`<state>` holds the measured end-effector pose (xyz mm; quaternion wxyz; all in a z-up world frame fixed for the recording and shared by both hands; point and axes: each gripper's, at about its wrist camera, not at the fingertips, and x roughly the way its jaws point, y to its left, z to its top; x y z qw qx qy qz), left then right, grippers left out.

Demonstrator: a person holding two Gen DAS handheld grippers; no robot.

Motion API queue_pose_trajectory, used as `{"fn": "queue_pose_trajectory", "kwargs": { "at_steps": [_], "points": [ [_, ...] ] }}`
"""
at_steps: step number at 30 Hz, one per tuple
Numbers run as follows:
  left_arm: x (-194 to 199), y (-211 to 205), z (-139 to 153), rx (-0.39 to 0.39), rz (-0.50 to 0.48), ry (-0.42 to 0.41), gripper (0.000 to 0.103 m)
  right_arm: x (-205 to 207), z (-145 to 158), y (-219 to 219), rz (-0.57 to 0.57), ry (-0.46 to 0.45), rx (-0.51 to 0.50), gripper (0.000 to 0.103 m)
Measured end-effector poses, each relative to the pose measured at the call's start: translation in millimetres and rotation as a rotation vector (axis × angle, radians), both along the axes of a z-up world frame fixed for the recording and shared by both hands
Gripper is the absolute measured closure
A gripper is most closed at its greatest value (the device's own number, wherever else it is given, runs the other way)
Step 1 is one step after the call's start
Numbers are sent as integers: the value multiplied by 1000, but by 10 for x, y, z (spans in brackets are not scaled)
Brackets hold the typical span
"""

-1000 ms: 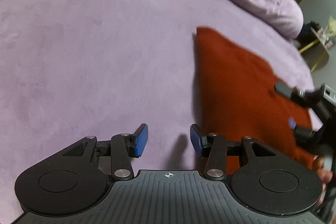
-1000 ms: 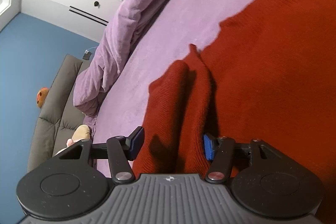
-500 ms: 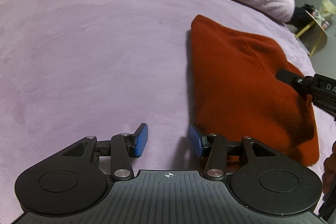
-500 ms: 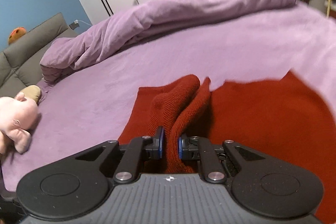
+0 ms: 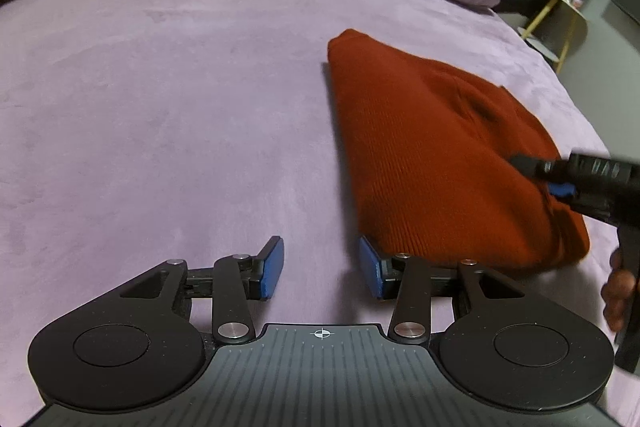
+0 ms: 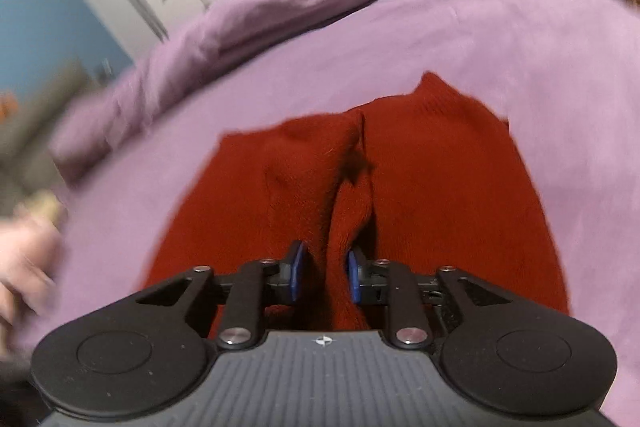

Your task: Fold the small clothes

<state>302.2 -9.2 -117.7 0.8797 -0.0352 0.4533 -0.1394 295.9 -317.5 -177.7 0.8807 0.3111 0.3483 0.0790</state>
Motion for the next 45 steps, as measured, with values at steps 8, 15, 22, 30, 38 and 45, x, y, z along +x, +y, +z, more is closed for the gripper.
{"fn": "queue_pose_trajectory", "kwargs": {
  "at_steps": [8, 15, 22, 30, 38, 45],
  "points": [
    [-53, -115, -59, 31, -12, 40, 57, 108, -128, 138, 26, 20, 63, 59],
    [63, -393, -153, 89, 45, 45, 58, 161, 177, 628, 48, -64, -330, 88],
    [56, -439, -91, 27, 120, 49, 56, -123, 443, 562, -99, -180, -699, 91],
    [17, -567, -88, -5, 68, 77, 55, -417, 254, -140, -203, -77, -371, 61],
    [-103, -857, -86, 70, -26, 27, 54, -1195, -184, -514, -208, -74, 237, 55],
    [2, -1063, -92, 110, 34, 37, 57, -826, -158, -208, -275, -3, 167, 92]
  ]
}}
